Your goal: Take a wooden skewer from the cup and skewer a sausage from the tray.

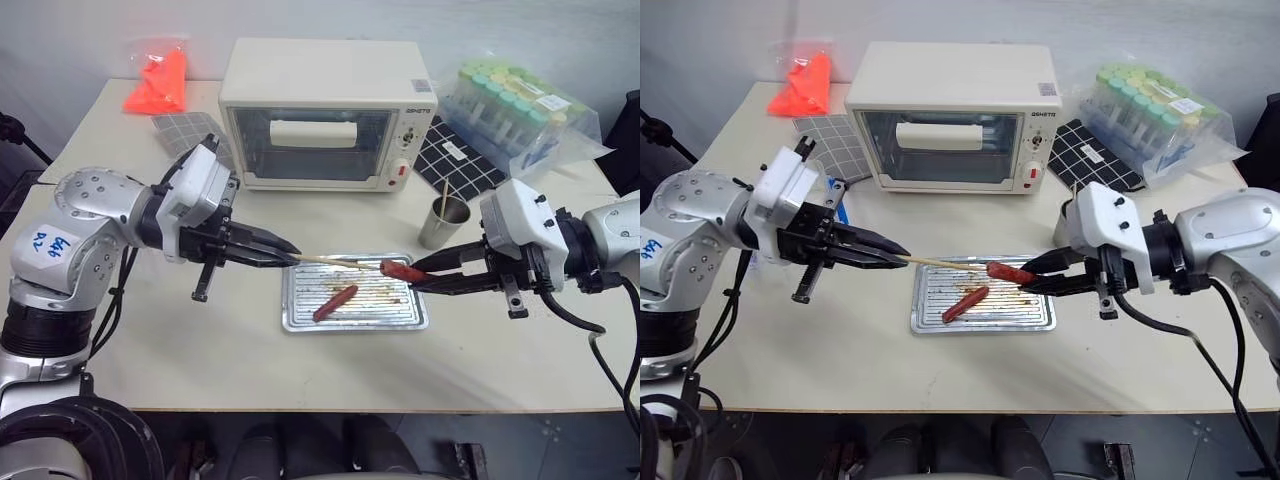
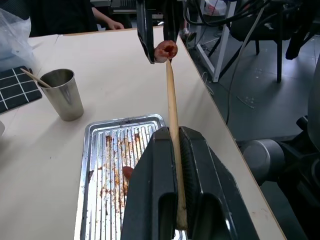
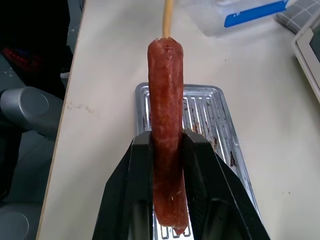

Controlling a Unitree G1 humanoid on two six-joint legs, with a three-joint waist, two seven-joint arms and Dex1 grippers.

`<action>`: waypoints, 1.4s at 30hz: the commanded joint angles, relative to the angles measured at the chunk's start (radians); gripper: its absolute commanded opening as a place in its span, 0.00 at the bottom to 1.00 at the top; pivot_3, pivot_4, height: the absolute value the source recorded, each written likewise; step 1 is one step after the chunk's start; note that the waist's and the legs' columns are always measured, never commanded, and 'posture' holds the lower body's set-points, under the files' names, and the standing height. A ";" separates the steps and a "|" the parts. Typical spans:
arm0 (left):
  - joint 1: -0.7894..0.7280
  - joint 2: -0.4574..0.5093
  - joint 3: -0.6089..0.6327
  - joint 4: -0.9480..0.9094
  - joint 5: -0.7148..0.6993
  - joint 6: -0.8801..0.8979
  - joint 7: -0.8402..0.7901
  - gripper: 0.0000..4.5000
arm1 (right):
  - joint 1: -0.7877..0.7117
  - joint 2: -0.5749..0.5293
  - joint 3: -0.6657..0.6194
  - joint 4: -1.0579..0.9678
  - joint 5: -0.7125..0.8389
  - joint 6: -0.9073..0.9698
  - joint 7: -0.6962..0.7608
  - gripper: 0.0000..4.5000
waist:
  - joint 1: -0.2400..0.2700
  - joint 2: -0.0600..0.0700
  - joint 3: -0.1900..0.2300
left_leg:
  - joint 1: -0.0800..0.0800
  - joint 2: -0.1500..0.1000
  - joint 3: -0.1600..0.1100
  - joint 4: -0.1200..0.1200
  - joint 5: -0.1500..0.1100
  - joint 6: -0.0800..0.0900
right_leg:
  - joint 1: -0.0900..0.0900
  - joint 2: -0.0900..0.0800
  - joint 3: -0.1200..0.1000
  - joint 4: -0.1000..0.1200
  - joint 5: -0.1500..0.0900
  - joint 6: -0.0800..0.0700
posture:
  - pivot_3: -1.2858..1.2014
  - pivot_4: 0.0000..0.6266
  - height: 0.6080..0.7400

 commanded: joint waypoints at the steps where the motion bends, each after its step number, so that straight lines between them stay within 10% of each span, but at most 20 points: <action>1: -0.006 0.022 0.024 -0.003 0.002 -0.008 -0.010 0.00 | -0.003 -0.006 -0.009 -0.002 -0.012 -0.018 0.005 0.18 | 0.000 0.000 0.000 | 0.000 0.000 0.000 0.000 0.000 0.000 | 0.000 0.000 0.000 0.000 0.000 0.000 | 0.52 0.24 1.00; 42: -0.091 -0.048 -0.070 0.100 0.149 -0.139 -0.065 0.00 | -0.055 0.007 0.091 -0.033 -0.149 -0.038 -0.006 0.06 | 0.000 0.000 0.000 | 0.000 0.000 0.000 0.002 0.000 0.000 | -0.001 0.000 0.000 0.002 0.000 0.000 | 0.52 0.24 1.00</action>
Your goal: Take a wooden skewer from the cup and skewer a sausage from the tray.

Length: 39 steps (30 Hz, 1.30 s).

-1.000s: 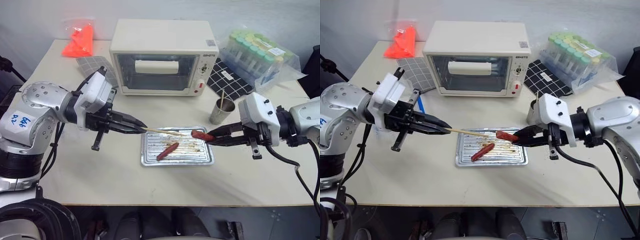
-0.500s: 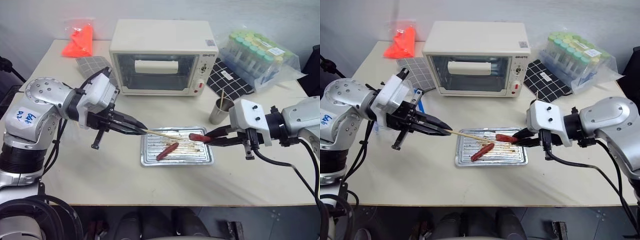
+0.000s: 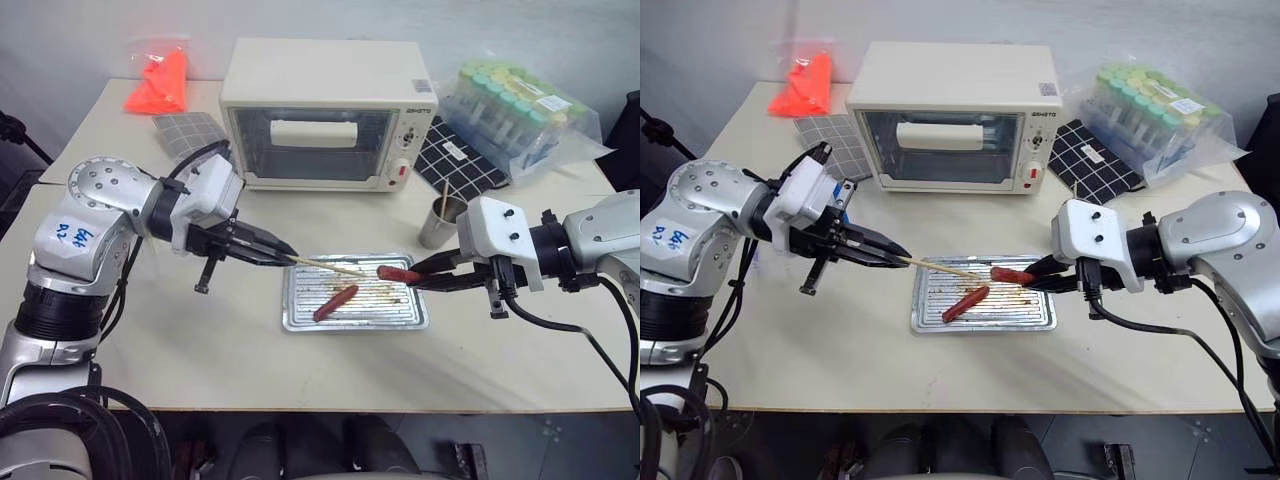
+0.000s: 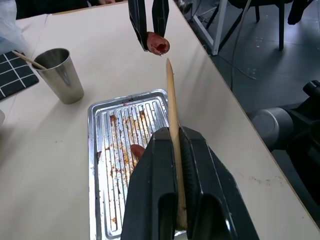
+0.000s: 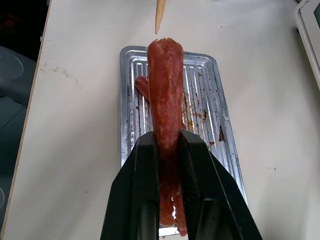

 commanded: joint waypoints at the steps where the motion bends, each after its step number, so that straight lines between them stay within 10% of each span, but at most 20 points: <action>1: -0.022 -0.008 0.009 -0.015 0.003 -0.007 0.012 0.00 | -0.021 0.007 -0.007 -0.030 0.002 0.002 -0.007 0.06 | 0.000 0.000 0.000 | 0.000 0.000 0.000 0.000 0.000 0.000 | 0.000 0.000 0.000 0.000 0.000 0.000 | 0.52 0.24 1.00; 39: -0.020 -0.169 -0.103 -0.085 0.143 0.037 0.220 0.00 | -0.158 0.052 0.178 -0.013 -0.291 -0.063 -0.032 0.06 | -0.001 0.000 0.000 | -0.010 0.000 -0.001 0.005 0.000 0.000 | -0.010 -0.001 0.000 0.006 0.000 0.000 | 0.52 0.24 1.00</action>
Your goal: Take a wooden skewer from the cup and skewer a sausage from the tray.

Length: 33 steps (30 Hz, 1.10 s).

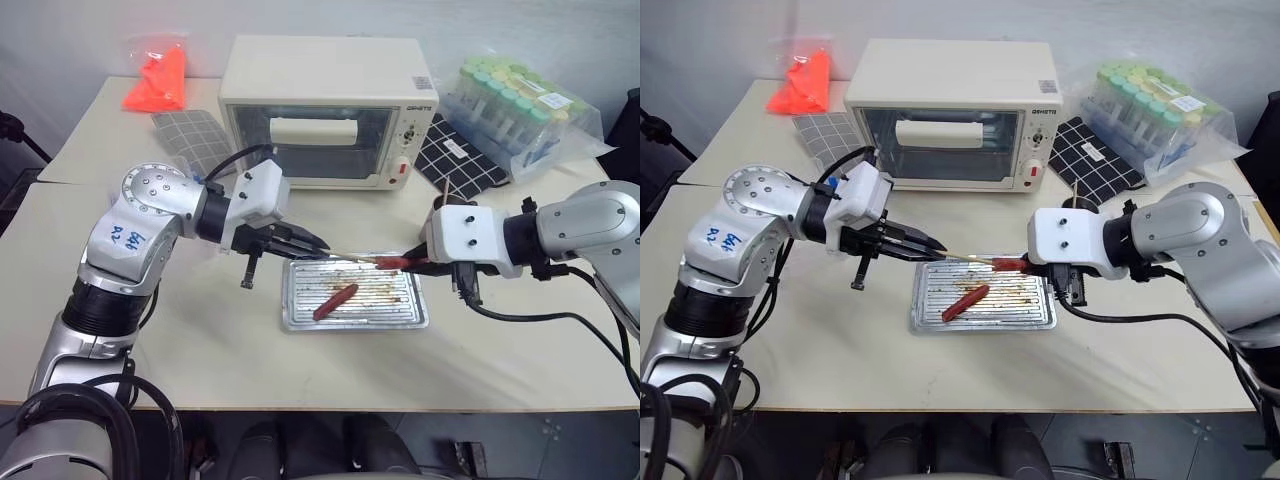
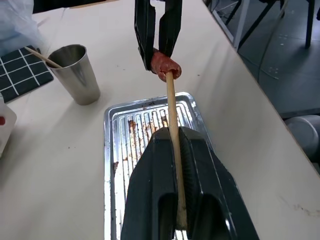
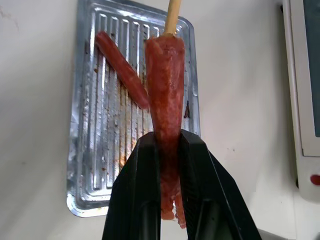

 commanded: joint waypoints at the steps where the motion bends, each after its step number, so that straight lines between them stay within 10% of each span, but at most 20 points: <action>1: 0.015 -0.031 -0.018 -0.076 0.011 0.002 0.051 0.00 | -0.036 0.026 0.002 -0.027 -0.011 -0.010 0.004 0.06 | -0.001 0.000 0.000 | 0.000 0.000 0.000 0.000 0.000 0.000 | 0.000 0.000 0.000 0.000 0.000 0.000 | 0.52 0.24 1.00; 33: 0.050 -0.167 -0.077 -0.102 0.121 0.070 0.234 0.00 | -0.039 0.082 -0.007 -0.042 -0.073 0.006 0.030 0.06 | 0.000 0.000 0.000 | -0.001 0.000 0.000 0.001 0.000 0.000 | -0.001 0.000 0.000 0.003 0.000 0.000 | 0.52 0.24 1.00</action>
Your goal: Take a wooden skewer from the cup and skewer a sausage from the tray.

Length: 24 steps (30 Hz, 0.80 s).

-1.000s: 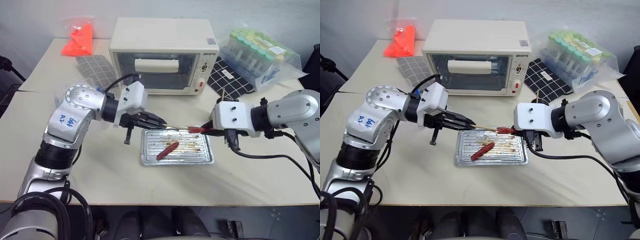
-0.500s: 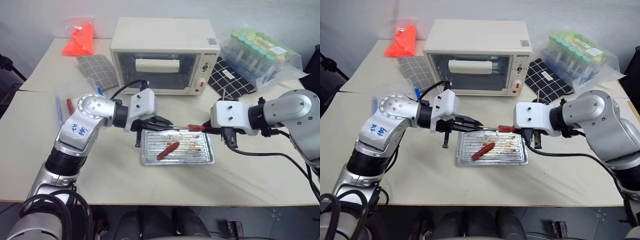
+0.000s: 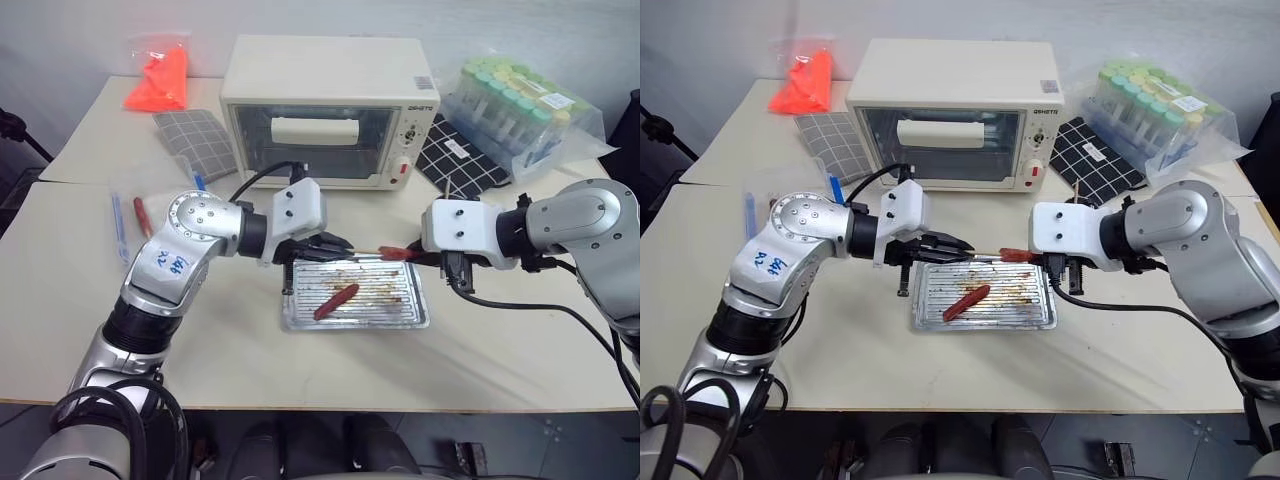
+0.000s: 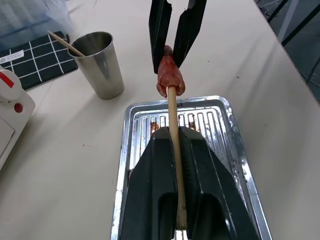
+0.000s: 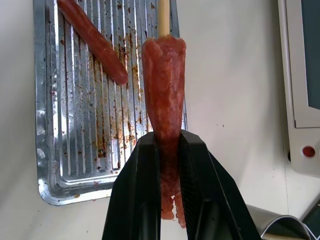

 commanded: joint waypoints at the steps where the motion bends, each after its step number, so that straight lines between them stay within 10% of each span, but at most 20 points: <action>1: 0.001 -0.032 -0.028 -0.012 0.012 -0.017 0.036 0.00 | -0.023 0.026 -0.030 -0.086 0.047 -0.031 0.016 0.13 | -0.001 0.000 0.000 | 0.000 0.000 0.000 0.000 0.000 0.000 | 0.000 0.000 0.000 0.000 0.000 0.000 | 0.52 0.24 1.00; 8: 0.077 0.027 0.030 -0.032 0.011 -0.018 0.051 0.00 | -0.018 0.017 -0.060 -0.070 0.036 -0.030 -0.012 0.52 | -0.002 0.000 0.000 | 0.000 0.000 0.000 0.001 0.000 0.000 | -0.001 0.000 0.000 0.004 0.000 0.000 | 0.52 0.24 1.00; 24: 0.506 -0.014 0.737 -0.532 -0.309 0.284 0.468 0.00 | -0.114 0.036 -0.363 0.102 0.414 0.337 -0.009 0.56 | -0.001 0.000 0.000 | 0.000 0.000 -0.002 0.000 0.000 0.000 | 0.000 -0.001 -0.003 0.005 0.000 0.000 | 0.52 0.24 1.00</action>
